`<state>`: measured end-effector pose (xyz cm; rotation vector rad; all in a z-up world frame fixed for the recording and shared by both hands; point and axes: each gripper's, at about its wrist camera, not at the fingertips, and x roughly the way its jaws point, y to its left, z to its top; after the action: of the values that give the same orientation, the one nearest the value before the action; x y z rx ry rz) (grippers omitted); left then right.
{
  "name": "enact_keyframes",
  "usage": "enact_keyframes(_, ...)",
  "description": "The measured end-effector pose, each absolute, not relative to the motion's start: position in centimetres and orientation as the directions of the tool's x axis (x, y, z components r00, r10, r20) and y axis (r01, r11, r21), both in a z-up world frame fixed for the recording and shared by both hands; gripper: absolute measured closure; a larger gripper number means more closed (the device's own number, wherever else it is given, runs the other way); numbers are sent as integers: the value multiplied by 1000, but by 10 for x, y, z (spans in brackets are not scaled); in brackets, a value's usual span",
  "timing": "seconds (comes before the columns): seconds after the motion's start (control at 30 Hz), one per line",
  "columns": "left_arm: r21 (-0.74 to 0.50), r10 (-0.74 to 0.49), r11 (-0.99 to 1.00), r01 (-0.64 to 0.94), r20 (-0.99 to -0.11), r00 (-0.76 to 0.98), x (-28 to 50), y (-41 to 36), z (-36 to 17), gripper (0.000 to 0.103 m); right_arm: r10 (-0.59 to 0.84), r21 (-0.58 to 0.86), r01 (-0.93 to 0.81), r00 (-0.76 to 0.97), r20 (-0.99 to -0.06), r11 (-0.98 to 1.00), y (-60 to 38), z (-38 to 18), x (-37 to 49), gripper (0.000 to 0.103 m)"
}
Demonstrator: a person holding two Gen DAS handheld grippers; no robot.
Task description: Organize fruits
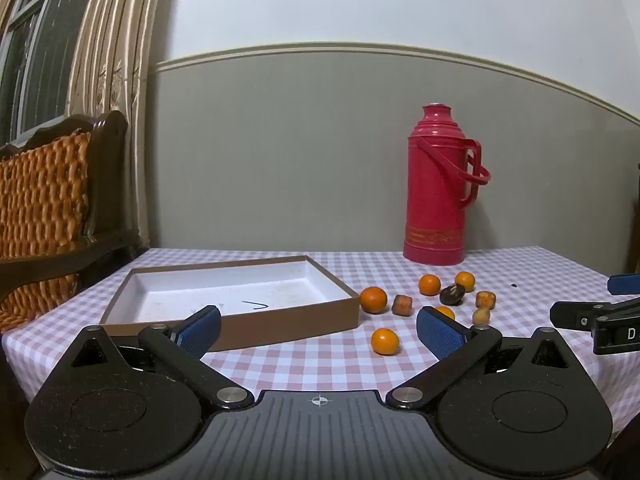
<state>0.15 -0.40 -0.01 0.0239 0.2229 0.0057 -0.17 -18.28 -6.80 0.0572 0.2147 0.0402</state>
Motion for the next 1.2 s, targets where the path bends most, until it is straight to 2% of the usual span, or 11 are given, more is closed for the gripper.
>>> enact_keyframes(1.2, 16, 10, 1000, -7, -220, 975, -3, -1, -1, 0, 43, 56, -33, 977, -207, 998, -181, -69, -3, 6)
